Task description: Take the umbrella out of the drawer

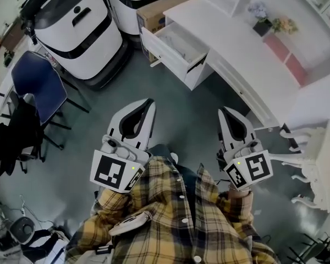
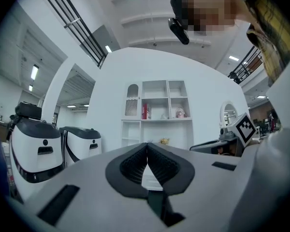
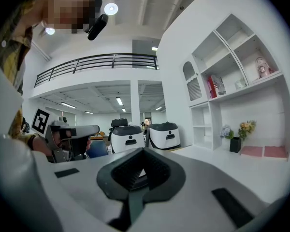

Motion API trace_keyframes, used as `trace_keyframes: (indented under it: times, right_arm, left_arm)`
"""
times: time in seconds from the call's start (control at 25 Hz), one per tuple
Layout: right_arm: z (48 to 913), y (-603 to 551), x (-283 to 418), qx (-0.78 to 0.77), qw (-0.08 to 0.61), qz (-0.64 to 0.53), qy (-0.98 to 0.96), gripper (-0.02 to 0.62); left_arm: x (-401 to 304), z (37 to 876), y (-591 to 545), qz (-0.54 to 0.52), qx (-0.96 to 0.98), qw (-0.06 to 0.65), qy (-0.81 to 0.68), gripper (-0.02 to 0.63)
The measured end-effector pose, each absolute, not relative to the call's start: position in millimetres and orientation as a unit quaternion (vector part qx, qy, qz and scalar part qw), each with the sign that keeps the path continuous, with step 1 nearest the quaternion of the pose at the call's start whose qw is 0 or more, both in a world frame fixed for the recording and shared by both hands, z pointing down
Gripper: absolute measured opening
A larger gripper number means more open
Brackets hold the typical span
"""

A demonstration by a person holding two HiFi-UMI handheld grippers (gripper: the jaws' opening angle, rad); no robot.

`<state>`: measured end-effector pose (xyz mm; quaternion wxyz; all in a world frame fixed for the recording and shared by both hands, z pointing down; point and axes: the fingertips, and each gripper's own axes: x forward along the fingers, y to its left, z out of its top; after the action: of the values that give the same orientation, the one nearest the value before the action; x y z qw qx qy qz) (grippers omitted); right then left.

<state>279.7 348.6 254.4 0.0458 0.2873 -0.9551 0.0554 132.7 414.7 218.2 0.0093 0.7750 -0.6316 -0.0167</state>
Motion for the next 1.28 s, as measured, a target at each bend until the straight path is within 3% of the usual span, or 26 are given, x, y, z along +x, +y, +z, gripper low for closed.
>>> trace_keyframes:
  times: [0.56,1.28]
  right_arm:
    - [265.7,331.7,260.6,0.275,0.057,0.062,-0.958,0.017]
    - [276.5,185.8,154.4,0.261,0.078,0.079,-0.959,0.017]
  left_arm:
    - [118.3,224.5,395.6,-0.016,0.772,0.016,-0.635,0.020]
    - [15.0,235.0,242.1,-0.006,0.769,0.040,-0.638,0.020]
